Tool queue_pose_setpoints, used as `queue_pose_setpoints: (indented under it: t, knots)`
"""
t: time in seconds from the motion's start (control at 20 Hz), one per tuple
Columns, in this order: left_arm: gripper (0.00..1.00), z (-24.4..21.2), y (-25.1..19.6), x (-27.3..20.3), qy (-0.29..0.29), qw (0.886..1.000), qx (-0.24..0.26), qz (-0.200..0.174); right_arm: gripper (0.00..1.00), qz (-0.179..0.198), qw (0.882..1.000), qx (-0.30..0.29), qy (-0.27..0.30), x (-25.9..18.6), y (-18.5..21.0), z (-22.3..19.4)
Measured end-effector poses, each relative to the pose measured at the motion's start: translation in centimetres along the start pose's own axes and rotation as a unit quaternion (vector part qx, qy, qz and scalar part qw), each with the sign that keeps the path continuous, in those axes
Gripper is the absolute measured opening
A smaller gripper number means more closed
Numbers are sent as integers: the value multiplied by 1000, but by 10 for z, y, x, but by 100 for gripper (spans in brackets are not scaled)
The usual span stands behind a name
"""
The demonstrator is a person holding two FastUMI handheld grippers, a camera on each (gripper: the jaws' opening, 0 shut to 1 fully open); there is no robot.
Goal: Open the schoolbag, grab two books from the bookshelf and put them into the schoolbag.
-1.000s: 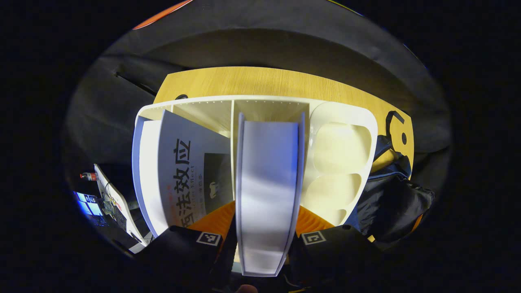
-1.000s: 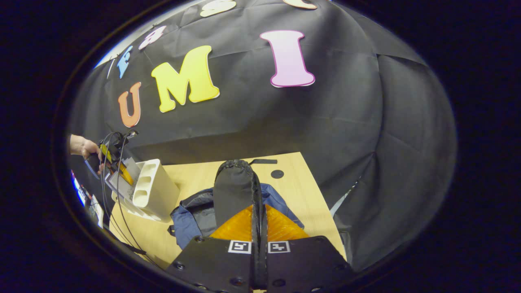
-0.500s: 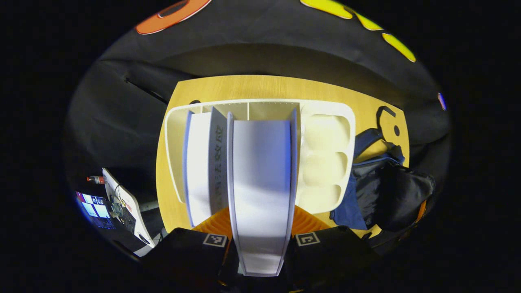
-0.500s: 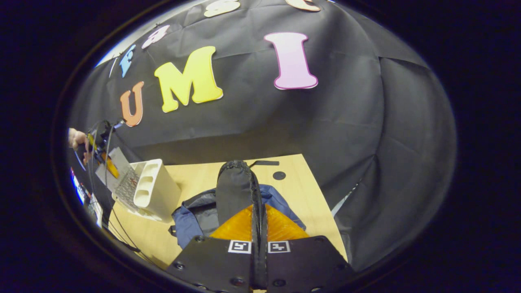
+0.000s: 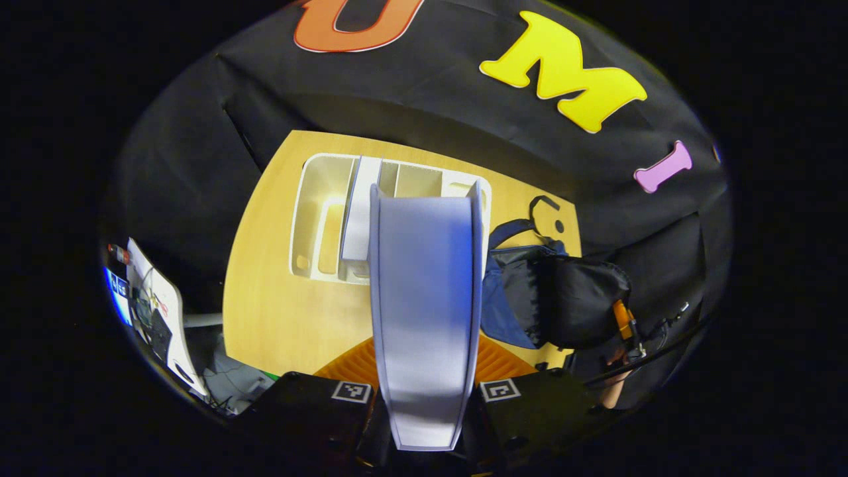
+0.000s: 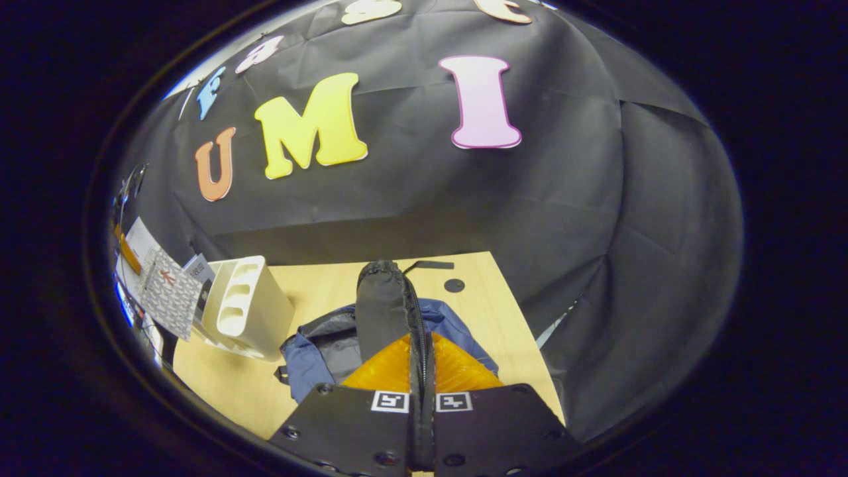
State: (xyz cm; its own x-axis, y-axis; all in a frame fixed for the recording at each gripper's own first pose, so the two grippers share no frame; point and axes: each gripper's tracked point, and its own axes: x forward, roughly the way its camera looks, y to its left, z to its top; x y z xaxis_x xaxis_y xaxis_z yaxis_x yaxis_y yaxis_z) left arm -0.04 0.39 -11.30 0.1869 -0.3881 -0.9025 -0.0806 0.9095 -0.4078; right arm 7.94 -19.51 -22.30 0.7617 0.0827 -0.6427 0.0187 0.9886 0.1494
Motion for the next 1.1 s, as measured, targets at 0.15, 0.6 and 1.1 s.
queue_pose_setpoints:
  t: [0.15, 0.6, 1.1]
  knots:
    - [46, -14, -31, 7, -8, 995, -52, -90, 0, -8, 1000, 1, 4, -3, 2, 0]
    - [45, -81, -155, 123, 6, 966, -68, -247, 0, -17, 1000, -3, 19, -6, 8, -4]
    - [47, -106, -206, 261, 19, 967, -27, -253, 0, -19, 999, -2, 26, -3, 5, -2]
